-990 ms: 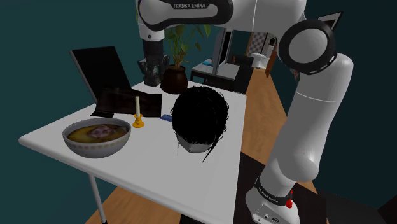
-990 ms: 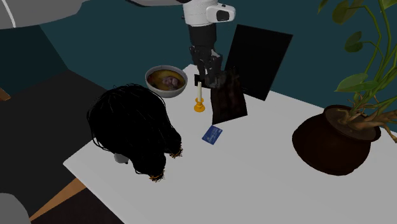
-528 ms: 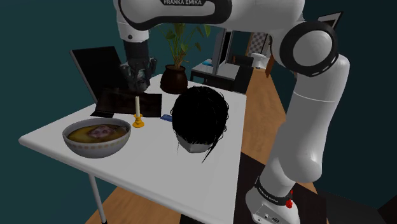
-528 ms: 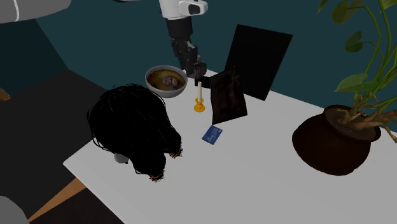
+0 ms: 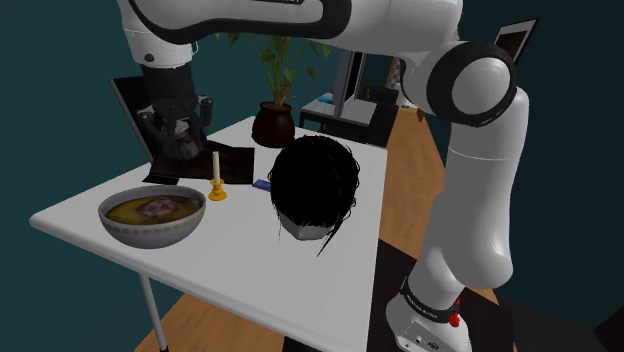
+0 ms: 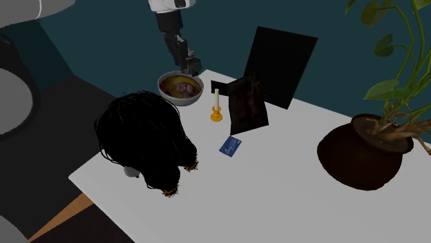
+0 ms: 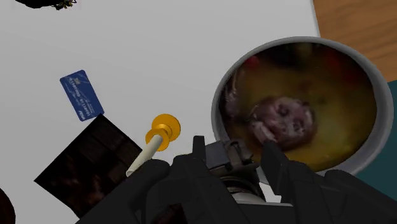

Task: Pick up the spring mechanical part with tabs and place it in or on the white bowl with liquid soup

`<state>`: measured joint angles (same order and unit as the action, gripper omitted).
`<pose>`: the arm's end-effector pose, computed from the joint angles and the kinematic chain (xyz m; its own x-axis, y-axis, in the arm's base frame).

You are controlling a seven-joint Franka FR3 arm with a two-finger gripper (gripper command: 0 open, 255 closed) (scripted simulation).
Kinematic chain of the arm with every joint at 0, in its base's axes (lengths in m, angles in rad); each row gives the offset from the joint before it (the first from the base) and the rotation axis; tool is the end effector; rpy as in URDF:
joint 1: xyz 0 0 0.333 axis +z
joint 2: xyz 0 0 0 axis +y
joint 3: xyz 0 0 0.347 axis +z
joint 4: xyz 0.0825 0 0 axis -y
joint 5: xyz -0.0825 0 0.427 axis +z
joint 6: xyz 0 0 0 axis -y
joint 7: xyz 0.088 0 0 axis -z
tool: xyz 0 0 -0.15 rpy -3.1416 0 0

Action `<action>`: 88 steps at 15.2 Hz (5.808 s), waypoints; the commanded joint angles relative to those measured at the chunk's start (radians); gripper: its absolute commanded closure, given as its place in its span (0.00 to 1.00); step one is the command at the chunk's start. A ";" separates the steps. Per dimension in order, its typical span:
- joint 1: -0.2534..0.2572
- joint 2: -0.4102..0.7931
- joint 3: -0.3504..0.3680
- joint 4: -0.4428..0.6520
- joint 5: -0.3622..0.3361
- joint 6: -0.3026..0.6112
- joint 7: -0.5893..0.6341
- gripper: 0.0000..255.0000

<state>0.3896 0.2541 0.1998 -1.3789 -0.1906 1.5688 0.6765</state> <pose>0.5857 0.3391 0.5529 0.9957 -0.0834 0.0414 -0.0886 -0.9853 0.1462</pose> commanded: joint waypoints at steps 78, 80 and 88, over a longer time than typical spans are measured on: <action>-0.294 -0.060 -0.027 -0.565 0.393 0.452 -0.344 0.00; -0.294 -0.060 -0.027 -0.565 0.393 0.452 -0.344 1.00; -0.294 -0.060 -0.027 -0.565 0.393 0.452 -0.344 1.00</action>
<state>0.0954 0.1933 0.1728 -1.9438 0.2018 2.0200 0.3323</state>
